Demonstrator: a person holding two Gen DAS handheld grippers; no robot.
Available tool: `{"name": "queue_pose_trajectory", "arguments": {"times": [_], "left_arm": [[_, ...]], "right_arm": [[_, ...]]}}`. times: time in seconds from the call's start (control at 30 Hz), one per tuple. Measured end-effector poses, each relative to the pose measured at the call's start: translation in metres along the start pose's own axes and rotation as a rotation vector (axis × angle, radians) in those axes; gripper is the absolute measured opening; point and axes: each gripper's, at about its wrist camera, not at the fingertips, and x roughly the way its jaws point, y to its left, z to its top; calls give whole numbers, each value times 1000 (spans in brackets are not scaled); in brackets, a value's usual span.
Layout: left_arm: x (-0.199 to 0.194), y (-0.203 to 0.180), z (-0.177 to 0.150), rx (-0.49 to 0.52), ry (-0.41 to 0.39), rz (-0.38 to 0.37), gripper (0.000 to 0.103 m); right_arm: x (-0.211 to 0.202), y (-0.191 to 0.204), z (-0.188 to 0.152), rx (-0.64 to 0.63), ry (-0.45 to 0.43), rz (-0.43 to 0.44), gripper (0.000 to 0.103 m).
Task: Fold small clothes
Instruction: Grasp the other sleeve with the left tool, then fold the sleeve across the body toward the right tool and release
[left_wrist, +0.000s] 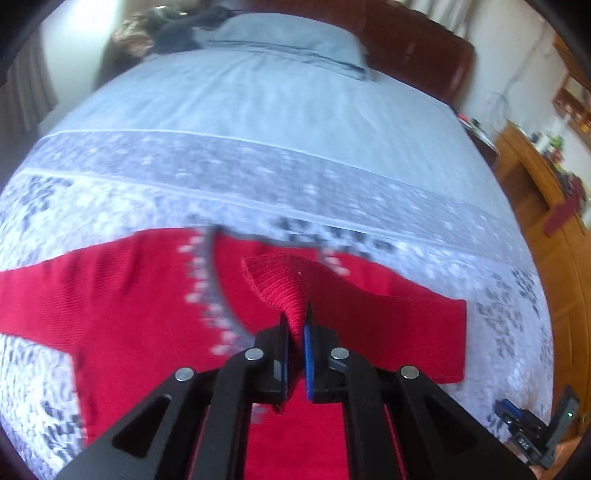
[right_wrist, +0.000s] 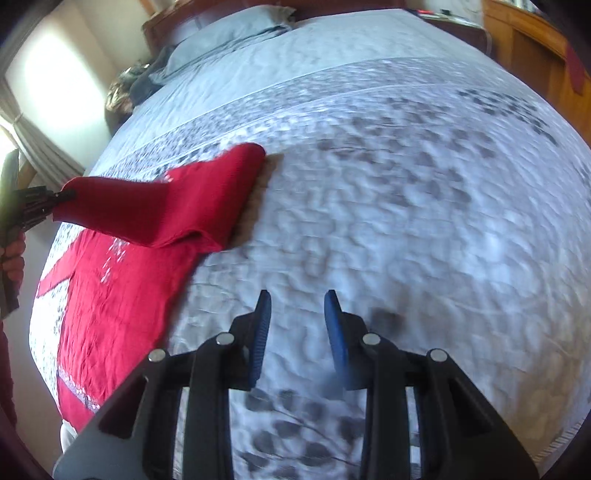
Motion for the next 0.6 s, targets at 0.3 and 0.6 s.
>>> {"name": "queue_pose_trajectory", "arguments": {"times": [0.3,0.6], "left_arm": [[37,118,-9,-134,59,113,6],[77,141,-18,-153,85,110,6]], "right_arm": [[47,74,42,-47,88,81,42],[117,93,76,92,251,99,57]]}}
